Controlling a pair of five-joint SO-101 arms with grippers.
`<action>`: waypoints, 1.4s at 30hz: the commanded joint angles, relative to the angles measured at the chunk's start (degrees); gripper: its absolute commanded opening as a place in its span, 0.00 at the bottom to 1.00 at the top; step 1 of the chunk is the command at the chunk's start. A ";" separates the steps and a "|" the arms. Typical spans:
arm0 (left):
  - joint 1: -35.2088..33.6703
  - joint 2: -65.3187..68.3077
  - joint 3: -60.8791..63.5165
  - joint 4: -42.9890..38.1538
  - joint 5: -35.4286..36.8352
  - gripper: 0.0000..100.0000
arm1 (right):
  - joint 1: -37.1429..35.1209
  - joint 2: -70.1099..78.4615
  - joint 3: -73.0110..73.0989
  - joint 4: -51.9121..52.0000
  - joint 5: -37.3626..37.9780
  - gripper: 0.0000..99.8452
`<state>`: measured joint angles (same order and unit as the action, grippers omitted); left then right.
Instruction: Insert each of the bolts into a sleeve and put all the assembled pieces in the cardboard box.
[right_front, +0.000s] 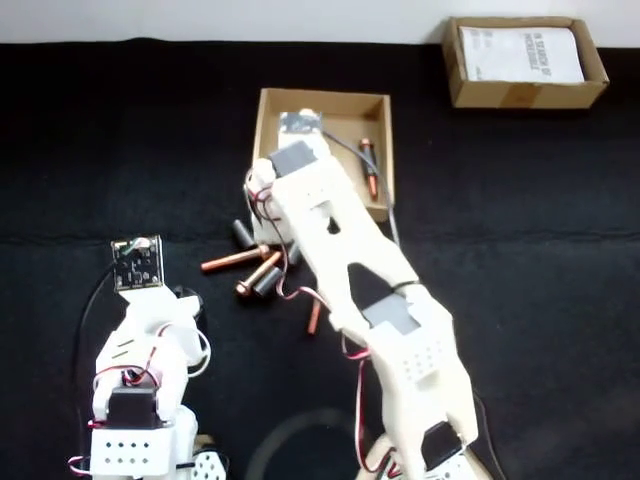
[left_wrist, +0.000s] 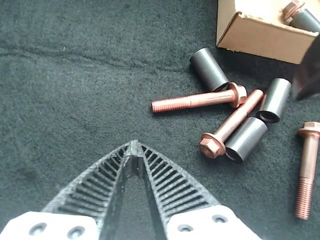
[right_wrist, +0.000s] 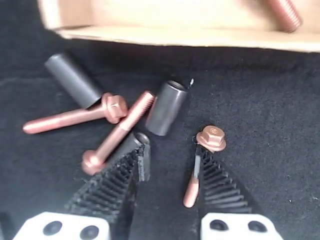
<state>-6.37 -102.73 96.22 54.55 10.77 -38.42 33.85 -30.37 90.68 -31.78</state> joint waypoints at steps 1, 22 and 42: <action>-0.75 -0.75 0.92 0.18 -0.18 0.02 | 0.84 1.80 -0.48 -0.57 0.79 0.13; -0.75 -0.92 0.92 0.26 -0.18 0.02 | 1.27 4.26 0.22 -10.15 3.96 0.13; -0.75 -1.19 0.92 1.05 -0.26 0.02 | 2.42 10.24 -0.40 -8.92 5.89 0.04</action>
<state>-6.37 -103.16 96.22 55.43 10.68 -36.57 43.78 -30.64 81.36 -26.24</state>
